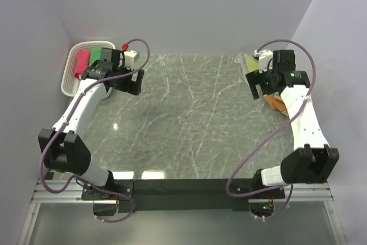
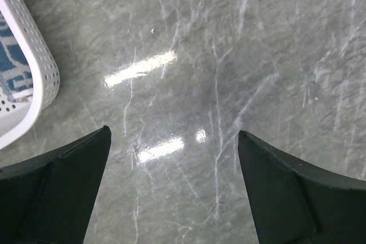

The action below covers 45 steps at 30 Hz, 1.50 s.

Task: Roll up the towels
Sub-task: Grab a towel with the right arm

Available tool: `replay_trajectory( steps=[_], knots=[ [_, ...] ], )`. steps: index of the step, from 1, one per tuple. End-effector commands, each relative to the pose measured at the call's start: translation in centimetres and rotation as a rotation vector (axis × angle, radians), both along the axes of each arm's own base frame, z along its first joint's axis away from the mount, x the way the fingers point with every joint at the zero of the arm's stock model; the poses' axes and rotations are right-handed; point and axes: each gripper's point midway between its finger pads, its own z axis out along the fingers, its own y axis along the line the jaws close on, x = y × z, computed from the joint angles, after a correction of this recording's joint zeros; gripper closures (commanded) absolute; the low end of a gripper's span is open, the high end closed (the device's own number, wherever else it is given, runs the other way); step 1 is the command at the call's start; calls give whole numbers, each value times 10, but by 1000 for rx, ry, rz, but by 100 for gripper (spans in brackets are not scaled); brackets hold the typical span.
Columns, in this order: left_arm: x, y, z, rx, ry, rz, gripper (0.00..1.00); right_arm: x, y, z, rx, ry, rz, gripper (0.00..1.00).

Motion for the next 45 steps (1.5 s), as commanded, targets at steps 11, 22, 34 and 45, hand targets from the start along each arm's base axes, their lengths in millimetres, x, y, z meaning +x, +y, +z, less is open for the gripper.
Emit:
replay_trajectory(
  steps=[11,22,34,45],
  knots=[
    [0,-23,25,-103,-27,-85,1,121,-68,-24,-106,51,-140,2],
    [-10,-14,12,-71,8,-52,1,189,-90,-97,-150,152,-164,6],
    [-10,-25,11,-121,54,-62,1,191,-105,-160,-93,267,-162,39],
    [3,-27,6,-147,42,-31,1,211,-95,-50,-13,3,-176,100]
  ],
)
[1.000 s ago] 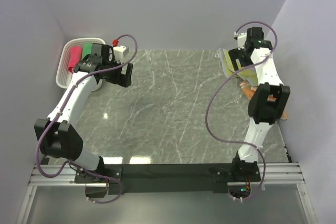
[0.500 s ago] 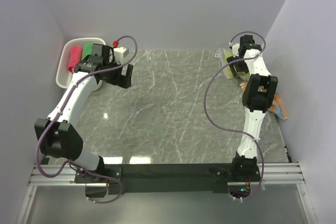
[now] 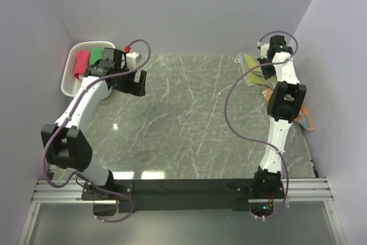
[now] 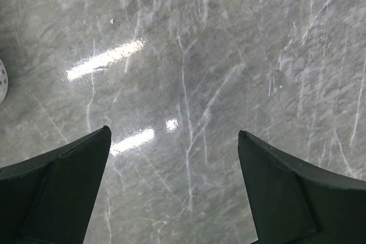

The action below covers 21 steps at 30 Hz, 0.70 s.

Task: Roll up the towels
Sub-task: Grab a towel with the right arm, then move the towel to the center of the board

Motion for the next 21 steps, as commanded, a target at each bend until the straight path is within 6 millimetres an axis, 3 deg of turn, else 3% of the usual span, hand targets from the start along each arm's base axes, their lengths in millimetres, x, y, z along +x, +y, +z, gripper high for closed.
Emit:
replay_trajectory(
  steps=[1,2,4,5,6,7,8,9,10,11,13,14,15,17,18,20,21],
  knots=[
    [15,-7,17,-51,-57,18,1,16,18,127,43,-299,17,100],
    [16,-9,19,-70,-61,14,1,10,26,164,50,-368,37,100],
    [21,-9,26,-102,-70,22,0,2,56,193,106,-414,119,100],
    [24,-9,28,-116,-74,17,1,-8,67,221,104,-463,166,100],
    [25,-11,31,-142,-74,4,0,-14,80,232,112,-478,202,100],
    [31,-8,37,-186,-69,47,1,-22,106,236,128,-471,272,100],
    [34,-7,41,-207,-72,52,1,-35,121,256,137,-505,315,100],
    [36,-7,46,-242,-73,46,0,-43,135,256,153,-493,354,100],
    [43,1,53,-265,-84,72,0,-54,166,259,176,-486,431,100],
    [47,4,57,-281,-90,81,1,-68,180,273,184,-509,468,100],
    [52,12,66,-323,-103,90,1,-89,208,266,230,-471,538,100],
    [53,10,67,-330,-102,81,1,-109,233,276,265,-482,605,100],
    [54,19,68,-332,-105,95,1,-121,247,256,282,-426,639,100],
    [53,23,66,-315,-113,83,1,-146,276,253,306,-421,720,100],
    [51,23,66,-301,-125,60,2,-158,283,227,321,-354,737,100],
    [43,24,62,-288,-132,49,3,-171,293,217,340,-349,771,100],
    [43,24,62,-284,-148,45,3,-181,297,193,353,-289,782,100]
  ],
)
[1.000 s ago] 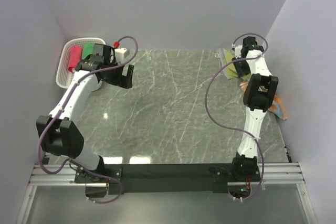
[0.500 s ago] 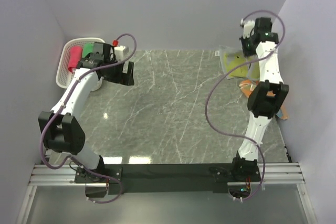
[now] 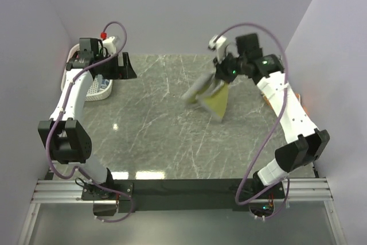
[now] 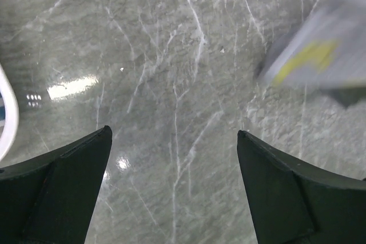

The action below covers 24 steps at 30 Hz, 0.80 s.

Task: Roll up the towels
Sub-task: Move the towel to the center of the board

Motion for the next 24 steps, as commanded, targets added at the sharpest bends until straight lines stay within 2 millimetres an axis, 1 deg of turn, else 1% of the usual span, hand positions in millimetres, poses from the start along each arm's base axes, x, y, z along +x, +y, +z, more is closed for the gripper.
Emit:
replay_trajectory(
  steps=[1,2,3,4,5,6,7,8,9,10,11,12,13,14,15,16,17,18,19,20,21,22,23,24],
  knots=[
    [-13,-8,15,13,-97,-85,3,-18,10,-52,-10,108,53,100],
    [-16,-10,12,12,-97,-100,5,-18,8,-64,-20,126,44,100],
    [-19,-11,4,21,-94,-118,5,-20,3,-88,-54,169,25,100],
    [-22,-14,2,25,-95,-132,8,-18,1,-107,-84,203,26,100],
    [-24,-15,-3,37,-90,-144,9,-18,-1,-121,-107,231,28,99],
    [-26,-15,-11,58,-85,-164,10,-18,-7,-138,-148,260,10,95],
    [-30,-30,-18,73,-78,-212,12,-16,-12,-149,-173,283,5,88],
    [-32,-36,-24,89,-72,-229,13,-15,-16,-167,-192,330,-8,84],
    [-33,-37,-35,135,-63,-236,14,-14,-21,-172,-194,352,-25,76],
    [-35,-54,-42,151,-61,-283,15,-13,-31,-177,-170,396,-68,60],
    [-36,-61,-46,165,-61,-303,16,-13,-36,-176,-149,416,-88,51],
    [-36,-67,-52,182,-57,-314,17,-10,-41,-171,-124,423,-115,46],
    [-37,-81,-61,184,-40,-344,19,-13,-45,-166,-88,450,-139,34],
    [-34,-87,-64,182,-43,-348,21,-12,-58,-163,-64,461,-175,34],
    [-33,-95,-65,168,-34,-358,23,-15,-64,-162,-50,476,-192,34],
    [-34,-108,-78,157,-1,-392,28,-22,-68,-157,-42,483,-201,34],
    [-34,-114,-82,148,13,-408,30,-28,-71,-156,-32,492,-203,36],
    [-34,-123,-84,132,25,-416,32,-39,-72,-163,-34,525,-201,37],
    [-36,-134,-98,125,62,-441,34,-49,-72,-161,-31,531,-191,41],
    [-37,-141,-104,119,80,-451,35,-58,-67,-163,-5,555,-173,43],
    [-33,-149,-105,104,84,-447,36,-69,-65,-171,4,597,-171,45],
    [-33,-159,-115,102,107,-466,38,-76,-62,-172,24,625,-173,50],
    [-34,-165,-118,93,114,-480,39,-81,-59,-174,37,644,-167,54],
    [-32,-172,-116,82,110,-491,39,-90,-53,-179,58,681,-151,58]
  ],
)
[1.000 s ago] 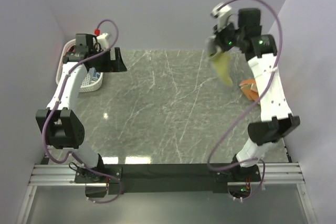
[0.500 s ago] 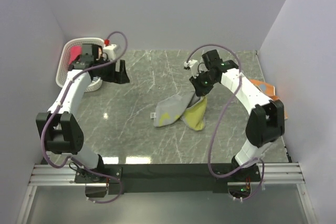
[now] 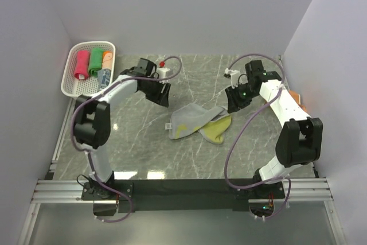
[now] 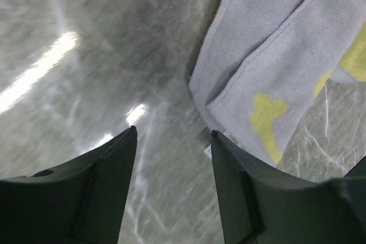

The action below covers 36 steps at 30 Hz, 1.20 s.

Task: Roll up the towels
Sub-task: Move the towel to the center of the board, then flatten the towel

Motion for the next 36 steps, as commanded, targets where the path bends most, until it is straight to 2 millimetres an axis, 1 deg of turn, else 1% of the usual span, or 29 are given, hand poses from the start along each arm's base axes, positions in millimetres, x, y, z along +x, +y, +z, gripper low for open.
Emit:
replay_trajectory(
  steps=[1,2,3,5,6,7,9,10,12,14,15,17,19,21,24,25,28,32,35,36],
  knots=[
    [8,-37,13,-72,-22,-54,40,-36,23,-4,111,114,14,62],
    [6,-41,11,-74,-15,-74,41,-45,29,-10,127,146,25,64],
    [1,-44,7,-69,2,-87,41,-48,30,-13,134,163,23,64],
    [-14,-49,-2,-61,50,-118,42,-57,39,-21,143,212,32,63],
    [-21,-49,-7,-57,74,-122,42,-59,42,-23,149,221,32,62],
    [-26,-50,-8,-57,81,-129,42,-58,48,-25,159,222,24,59],
    [-36,-51,-14,-57,112,-131,42,-57,53,-28,168,229,10,58],
    [-37,-53,-14,-60,110,-130,43,-54,60,-29,177,226,4,58],
    [-44,-55,-25,-49,147,-117,46,-49,68,-31,186,218,-11,58],
    [-47,-56,-32,-41,175,-103,48,-49,74,-34,179,210,-10,58],
    [-48,-59,-37,-42,195,-103,51,-46,77,-33,184,192,-17,58],
    [-49,-63,-38,-58,228,-68,53,-49,80,-37,170,187,-13,58],
    [-49,-65,-40,-59,232,-65,54,-48,81,-38,163,168,-16,57],
    [-50,-67,-42,-51,231,-70,54,-50,82,-45,137,163,-14,56],
    [-50,-66,-49,-37,244,-58,55,-50,82,-54,118,179,-24,55],
    [-47,-63,-52,-17,238,-40,55,-50,82,-56,115,176,-28,55],
    [-43,-62,-53,-2,228,-29,55,-52,83,-61,99,166,-27,52],
    [-41,-58,-52,19,218,-8,55,-61,83,-76,60,184,-19,50],
    [-43,-55,-51,29,218,4,53,-63,81,-84,23,180,-21,45],
    [-44,-53,-50,29,217,8,52,-62,81,-86,19,176,-22,42]
  ],
)
